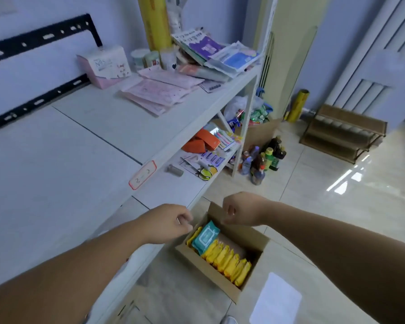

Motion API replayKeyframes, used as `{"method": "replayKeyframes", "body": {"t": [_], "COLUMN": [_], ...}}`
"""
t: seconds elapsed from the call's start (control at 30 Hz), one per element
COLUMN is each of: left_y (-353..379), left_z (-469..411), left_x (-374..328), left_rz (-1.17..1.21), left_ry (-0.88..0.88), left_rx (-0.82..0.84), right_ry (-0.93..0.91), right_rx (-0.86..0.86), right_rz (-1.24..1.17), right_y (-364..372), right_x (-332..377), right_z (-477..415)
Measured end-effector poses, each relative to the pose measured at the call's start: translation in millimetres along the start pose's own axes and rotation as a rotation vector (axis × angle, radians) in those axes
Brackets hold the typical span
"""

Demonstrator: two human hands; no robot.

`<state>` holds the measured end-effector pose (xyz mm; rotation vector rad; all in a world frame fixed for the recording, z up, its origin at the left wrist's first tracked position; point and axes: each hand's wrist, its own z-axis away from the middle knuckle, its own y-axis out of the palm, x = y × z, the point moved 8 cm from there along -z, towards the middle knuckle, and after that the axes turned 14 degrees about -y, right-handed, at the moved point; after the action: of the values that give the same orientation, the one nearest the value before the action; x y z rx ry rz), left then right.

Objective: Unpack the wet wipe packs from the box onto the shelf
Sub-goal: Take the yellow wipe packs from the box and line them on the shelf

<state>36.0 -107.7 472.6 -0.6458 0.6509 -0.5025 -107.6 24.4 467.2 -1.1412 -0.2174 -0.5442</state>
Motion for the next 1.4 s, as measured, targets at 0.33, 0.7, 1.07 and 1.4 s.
{"method": "replayKeyframes", "body": {"t": [0.33,0.7,1.07,1.4], "left_y": [135.6,274.4,365.4,404.7], "left_z": [-150.4,-349.4,-490.8,-540.0], "left_x": [49.9,145.5,205.4,230.1], "left_rz": [0.069,0.068,-0.006,-0.026], "left_ry": [-0.184,-0.313,-0.299,-0.301], "left_rx": [0.153,0.164,0.113,0.039], "right_ry": [0.212,0.322,0.273,0.058], "right_rx": [-0.036,0.034,0.168,0.212], "right_rz": [-0.257,-0.321,-0.185,0.098], "right_y": [135.1,345.7,495.3,559.3], "right_x": [-132.9,-263.3,-327.1,-330.9], "right_z": [-28.1,-104.2,-177.8,-262.7]}}
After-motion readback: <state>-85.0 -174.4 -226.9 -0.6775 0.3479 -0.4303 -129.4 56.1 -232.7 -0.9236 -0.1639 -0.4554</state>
